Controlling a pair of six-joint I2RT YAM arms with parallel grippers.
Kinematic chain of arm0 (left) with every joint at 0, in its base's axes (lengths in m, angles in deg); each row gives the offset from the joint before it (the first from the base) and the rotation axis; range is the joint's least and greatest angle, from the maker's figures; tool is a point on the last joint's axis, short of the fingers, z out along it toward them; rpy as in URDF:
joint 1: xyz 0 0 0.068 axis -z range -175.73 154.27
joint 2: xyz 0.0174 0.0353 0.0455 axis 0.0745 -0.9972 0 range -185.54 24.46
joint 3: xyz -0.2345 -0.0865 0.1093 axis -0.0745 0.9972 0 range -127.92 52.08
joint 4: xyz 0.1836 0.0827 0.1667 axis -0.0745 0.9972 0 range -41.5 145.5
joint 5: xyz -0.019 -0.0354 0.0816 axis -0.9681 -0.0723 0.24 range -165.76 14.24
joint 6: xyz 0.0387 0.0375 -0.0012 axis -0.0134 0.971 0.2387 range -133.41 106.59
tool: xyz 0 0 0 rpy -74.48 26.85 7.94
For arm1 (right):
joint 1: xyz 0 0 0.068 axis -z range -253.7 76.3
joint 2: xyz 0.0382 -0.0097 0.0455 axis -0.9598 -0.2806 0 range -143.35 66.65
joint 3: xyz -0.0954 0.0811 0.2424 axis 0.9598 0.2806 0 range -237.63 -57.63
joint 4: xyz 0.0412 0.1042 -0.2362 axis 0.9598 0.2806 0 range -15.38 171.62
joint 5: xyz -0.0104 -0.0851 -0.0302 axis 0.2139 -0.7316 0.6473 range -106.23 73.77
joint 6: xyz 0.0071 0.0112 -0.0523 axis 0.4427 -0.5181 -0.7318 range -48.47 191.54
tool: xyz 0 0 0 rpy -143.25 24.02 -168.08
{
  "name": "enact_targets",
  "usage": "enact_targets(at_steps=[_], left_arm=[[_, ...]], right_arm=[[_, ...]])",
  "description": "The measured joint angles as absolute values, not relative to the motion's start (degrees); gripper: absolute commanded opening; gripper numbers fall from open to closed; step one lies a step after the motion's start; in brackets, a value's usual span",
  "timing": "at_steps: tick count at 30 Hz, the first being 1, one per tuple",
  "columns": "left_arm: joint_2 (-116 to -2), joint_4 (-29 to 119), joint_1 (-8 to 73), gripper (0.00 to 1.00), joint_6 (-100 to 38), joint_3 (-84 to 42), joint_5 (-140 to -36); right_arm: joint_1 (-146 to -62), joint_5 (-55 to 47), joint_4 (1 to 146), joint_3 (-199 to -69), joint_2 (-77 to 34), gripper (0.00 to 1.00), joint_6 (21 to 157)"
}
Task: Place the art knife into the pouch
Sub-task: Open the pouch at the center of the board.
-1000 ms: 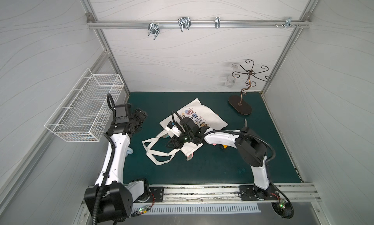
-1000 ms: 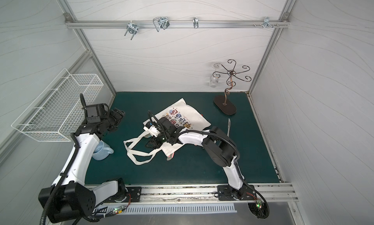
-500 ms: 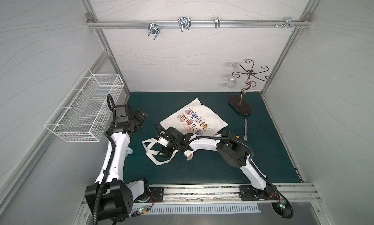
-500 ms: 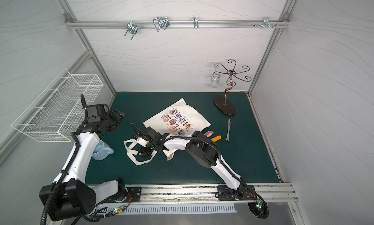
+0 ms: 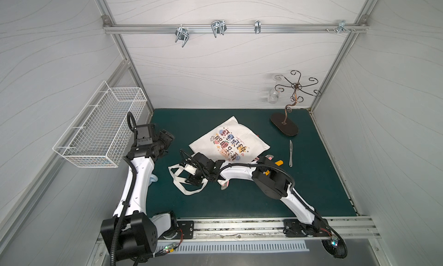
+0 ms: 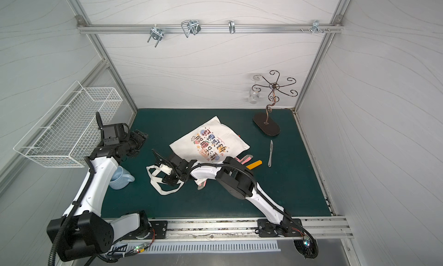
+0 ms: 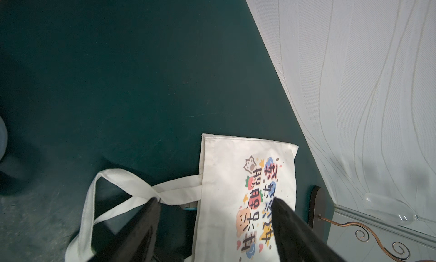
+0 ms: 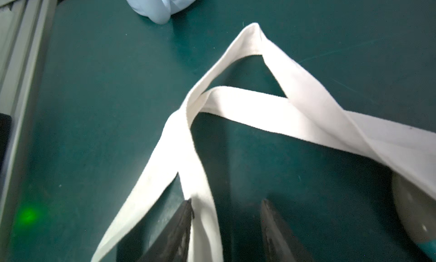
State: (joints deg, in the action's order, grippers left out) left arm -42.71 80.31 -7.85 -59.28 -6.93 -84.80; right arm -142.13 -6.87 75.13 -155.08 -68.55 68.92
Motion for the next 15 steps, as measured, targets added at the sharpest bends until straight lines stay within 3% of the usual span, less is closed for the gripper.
enact_targets(at_steps=[4,10,15], left_arm=[[-42.41,80.27,-7.85,0.77,-59.28,-6.31,-84.78],[-41.99,80.36,-7.85,0.77,-59.3,-5.86,-84.74],[-41.69,80.38,-7.85,0.77,-59.34,-5.86,-84.47]], right_arm=[[-144.11,-10.28,74.92,-154.91,-68.55,0.4,66.87],[-145.62,-12.79,73.8,-154.32,-68.55,0.01,65.16],[-145.71,-12.99,72.95,-153.92,-68.53,0.0,65.78]])
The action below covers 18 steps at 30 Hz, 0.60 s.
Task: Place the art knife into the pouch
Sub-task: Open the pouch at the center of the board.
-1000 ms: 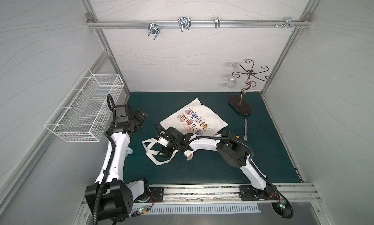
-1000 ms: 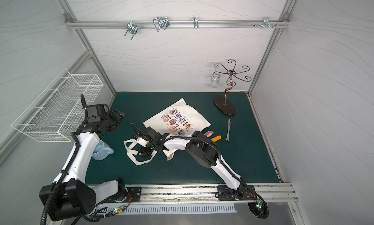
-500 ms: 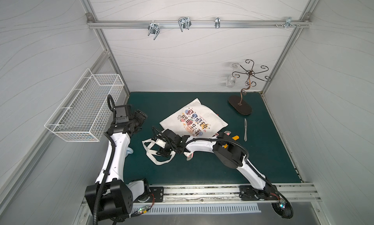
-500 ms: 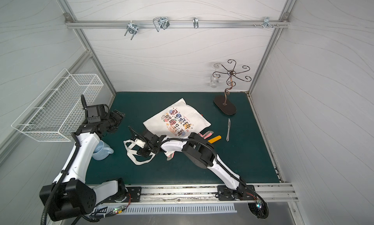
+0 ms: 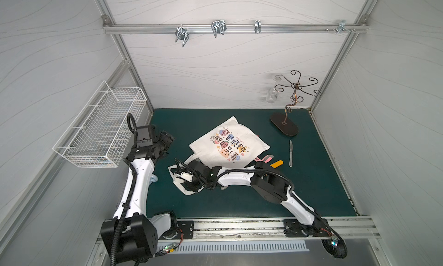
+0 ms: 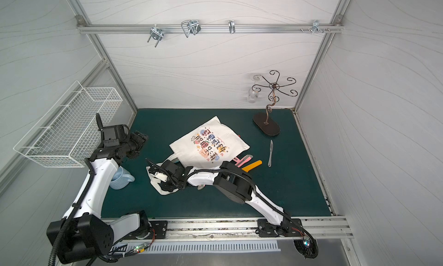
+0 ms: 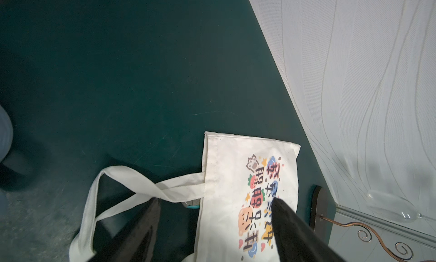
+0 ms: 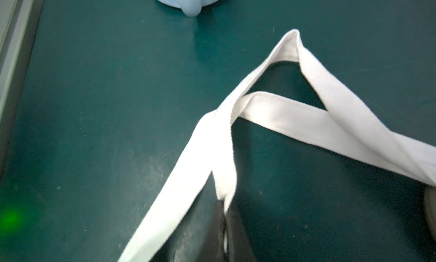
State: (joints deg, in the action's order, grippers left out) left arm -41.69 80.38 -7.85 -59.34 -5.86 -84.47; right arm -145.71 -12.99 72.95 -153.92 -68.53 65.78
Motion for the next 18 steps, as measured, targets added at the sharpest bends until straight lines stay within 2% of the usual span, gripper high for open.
enact_targets(at_steps=[9,18], left_arm=[[-41.66,80.38,-7.87,0.77,-59.76,-6.01,-84.3],[-42.78,80.84,-8.04,0.77,-59.95,-10.14,-84.41]], right_arm=[[-143.39,-9.4,68.71,-146.14,-64.18,0.0,70.39],[-131.11,2.12,67.31,-141.42,-54.71,0.0,83.81]])
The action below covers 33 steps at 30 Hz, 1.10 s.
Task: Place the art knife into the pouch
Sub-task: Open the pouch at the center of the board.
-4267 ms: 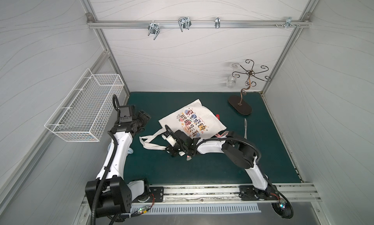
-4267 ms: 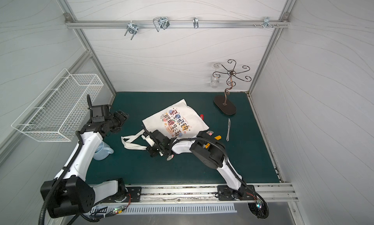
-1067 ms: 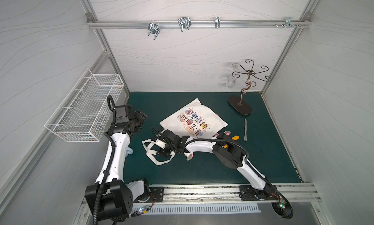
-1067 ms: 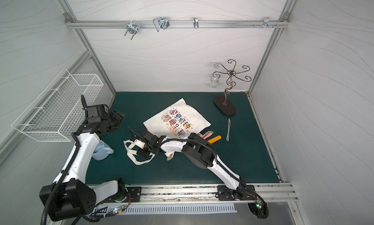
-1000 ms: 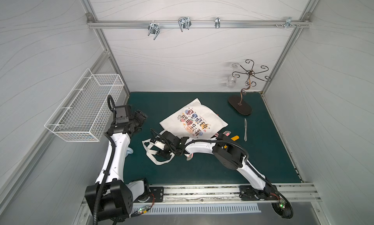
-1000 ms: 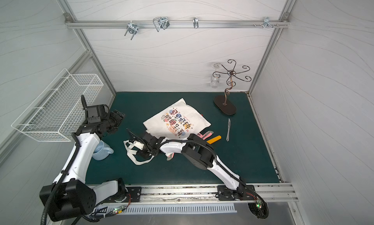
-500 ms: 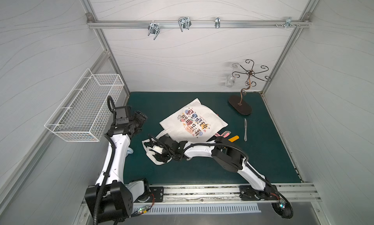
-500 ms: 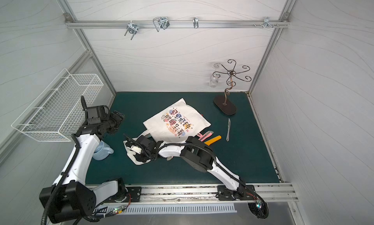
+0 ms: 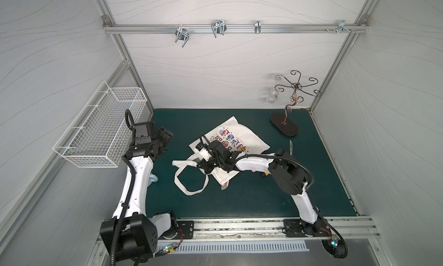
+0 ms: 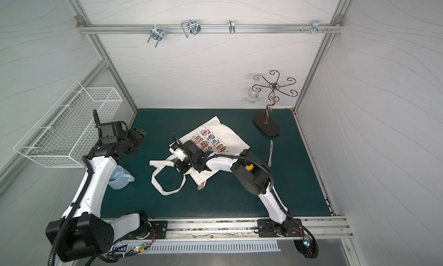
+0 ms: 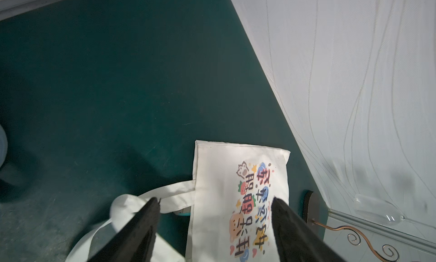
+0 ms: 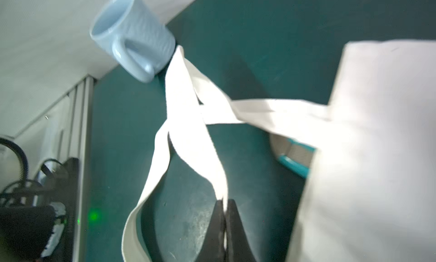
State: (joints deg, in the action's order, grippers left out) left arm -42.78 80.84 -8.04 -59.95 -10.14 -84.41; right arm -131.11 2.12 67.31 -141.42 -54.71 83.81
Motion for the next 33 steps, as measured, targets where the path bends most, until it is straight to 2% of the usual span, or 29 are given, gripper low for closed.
enact_targets(at_steps=[7,14,27,33], left_arm=[[-43.78,81.58,-8.02,0.78,-59.89,-11.58,-85.17],[-44.62,81.08,-8.02,0.77,-58.53,-11.73,-86.07],[-47.72,82.28,-3.02,0.76,-54.05,-11.65,-88.69],[-49.56,81.95,0.17,0.71,-54.12,-8.63,-91.05]], right_arm=[[-121.62,5.98,64.32,-136.61,-45.34,0.0,93.4],[-115.81,3.47,69.26,-135.54,-44.18,0.0,97.95],[-114.87,-6.54,78.81,-131.74,-46.25,0.0,105.69],[-114.39,-7.63,79.05,-130.8,-46.25,0.0,108.2]])
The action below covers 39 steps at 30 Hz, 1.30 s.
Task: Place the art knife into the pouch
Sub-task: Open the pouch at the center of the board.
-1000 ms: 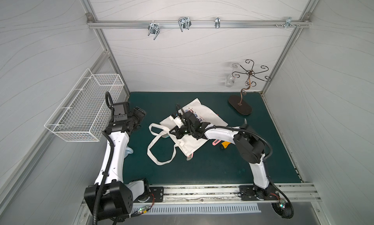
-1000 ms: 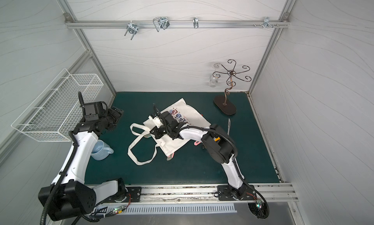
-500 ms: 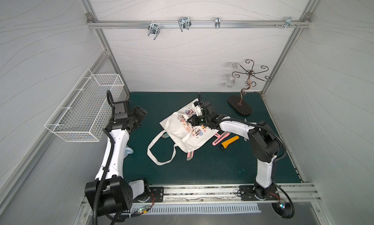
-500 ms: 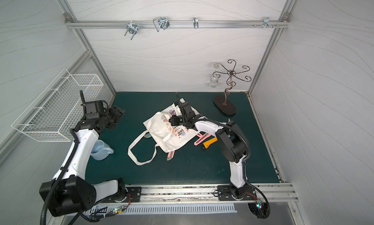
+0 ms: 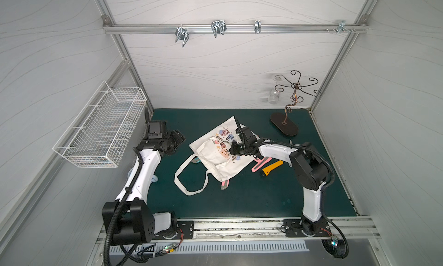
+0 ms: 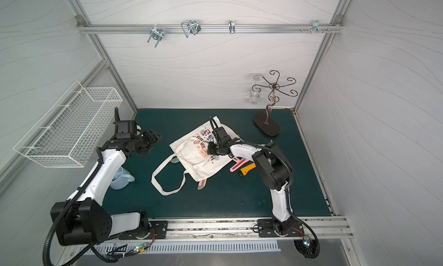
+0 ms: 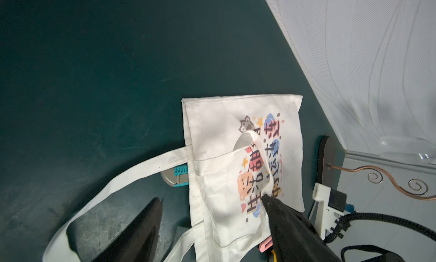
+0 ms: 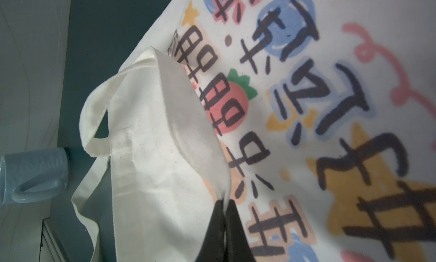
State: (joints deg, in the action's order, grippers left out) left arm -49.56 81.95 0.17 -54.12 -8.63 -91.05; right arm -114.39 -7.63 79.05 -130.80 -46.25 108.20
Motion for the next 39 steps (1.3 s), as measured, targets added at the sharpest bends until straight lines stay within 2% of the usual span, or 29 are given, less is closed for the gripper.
enact_targets(at_steps=[4,16,25,39], left_arm=[[-52.29,80.99,2.08,0.64,-54.99,-6.31,-92.61],[-57.4,74.85,9.66,0.63,-58.88,-3.04,-94.68],[-62.58,70.94,13.79,0.56,-60.54,-1.66,-94.79],[-68.0,66.06,15.23,0.45,-61.22,-1.31,-94.86]], right_arm=[[-113.49,-7.26,78.98,-129.33,-46.25,0.0,109.62],[-111.7,-5.91,78.92,-129.55,-46.5,0.0,111.0],[-111.02,-4.62,79.03,-129.64,-46.5,0.0,110.98],[-111.02,-3.55,79.66,-129.97,-46.5,0.0,110.39]])
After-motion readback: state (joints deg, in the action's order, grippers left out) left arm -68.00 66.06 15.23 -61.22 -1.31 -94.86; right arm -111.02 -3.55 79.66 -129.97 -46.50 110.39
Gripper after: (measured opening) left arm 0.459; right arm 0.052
